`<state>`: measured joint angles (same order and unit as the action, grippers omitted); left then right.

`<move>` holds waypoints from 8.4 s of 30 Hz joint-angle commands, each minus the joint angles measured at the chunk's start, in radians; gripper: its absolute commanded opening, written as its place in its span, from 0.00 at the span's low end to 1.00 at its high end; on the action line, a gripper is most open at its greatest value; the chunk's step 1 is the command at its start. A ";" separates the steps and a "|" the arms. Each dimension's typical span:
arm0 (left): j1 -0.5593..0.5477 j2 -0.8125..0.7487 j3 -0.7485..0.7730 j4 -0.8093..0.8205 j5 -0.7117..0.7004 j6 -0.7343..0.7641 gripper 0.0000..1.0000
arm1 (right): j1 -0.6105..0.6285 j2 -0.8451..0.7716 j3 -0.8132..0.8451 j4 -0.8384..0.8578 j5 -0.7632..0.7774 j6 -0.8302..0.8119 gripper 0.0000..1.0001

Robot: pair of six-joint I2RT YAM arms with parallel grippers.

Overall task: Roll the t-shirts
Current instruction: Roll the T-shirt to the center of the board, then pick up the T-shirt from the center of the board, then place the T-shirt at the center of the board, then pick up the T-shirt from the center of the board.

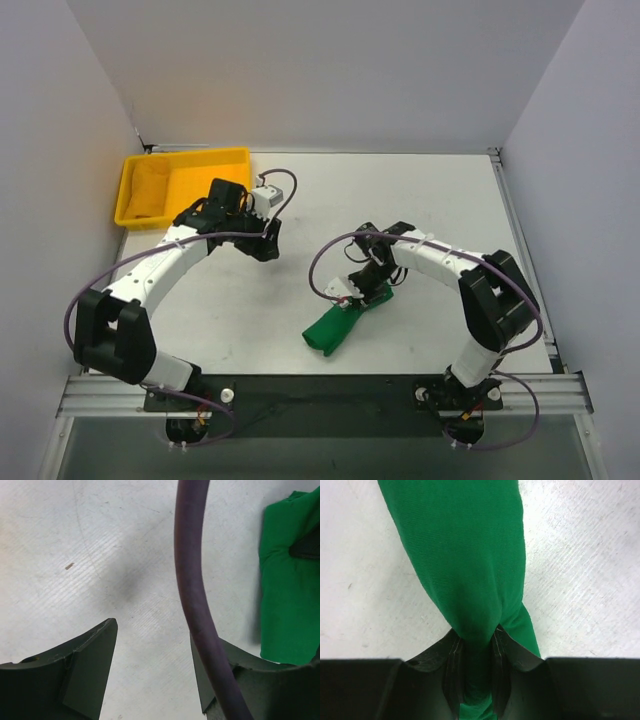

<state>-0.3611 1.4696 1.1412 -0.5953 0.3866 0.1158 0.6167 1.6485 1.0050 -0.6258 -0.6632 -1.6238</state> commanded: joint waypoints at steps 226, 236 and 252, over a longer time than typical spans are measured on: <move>-0.599 0.364 -0.121 0.425 -0.076 0.532 0.97 | -0.561 -0.714 -0.201 0.279 0.205 1.466 0.80; -0.539 0.206 0.048 0.252 -0.009 0.438 0.97 | -0.578 -0.612 -0.158 0.007 0.070 1.154 0.77; -0.568 0.385 0.130 0.348 0.103 0.524 0.97 | -0.612 -0.654 -0.213 -0.084 0.039 1.115 0.78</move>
<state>-0.9150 1.8099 1.2308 -0.3088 0.4526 0.6197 0.0231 1.0409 0.8097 -0.6628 -0.5842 -0.5236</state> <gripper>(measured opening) 0.972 0.776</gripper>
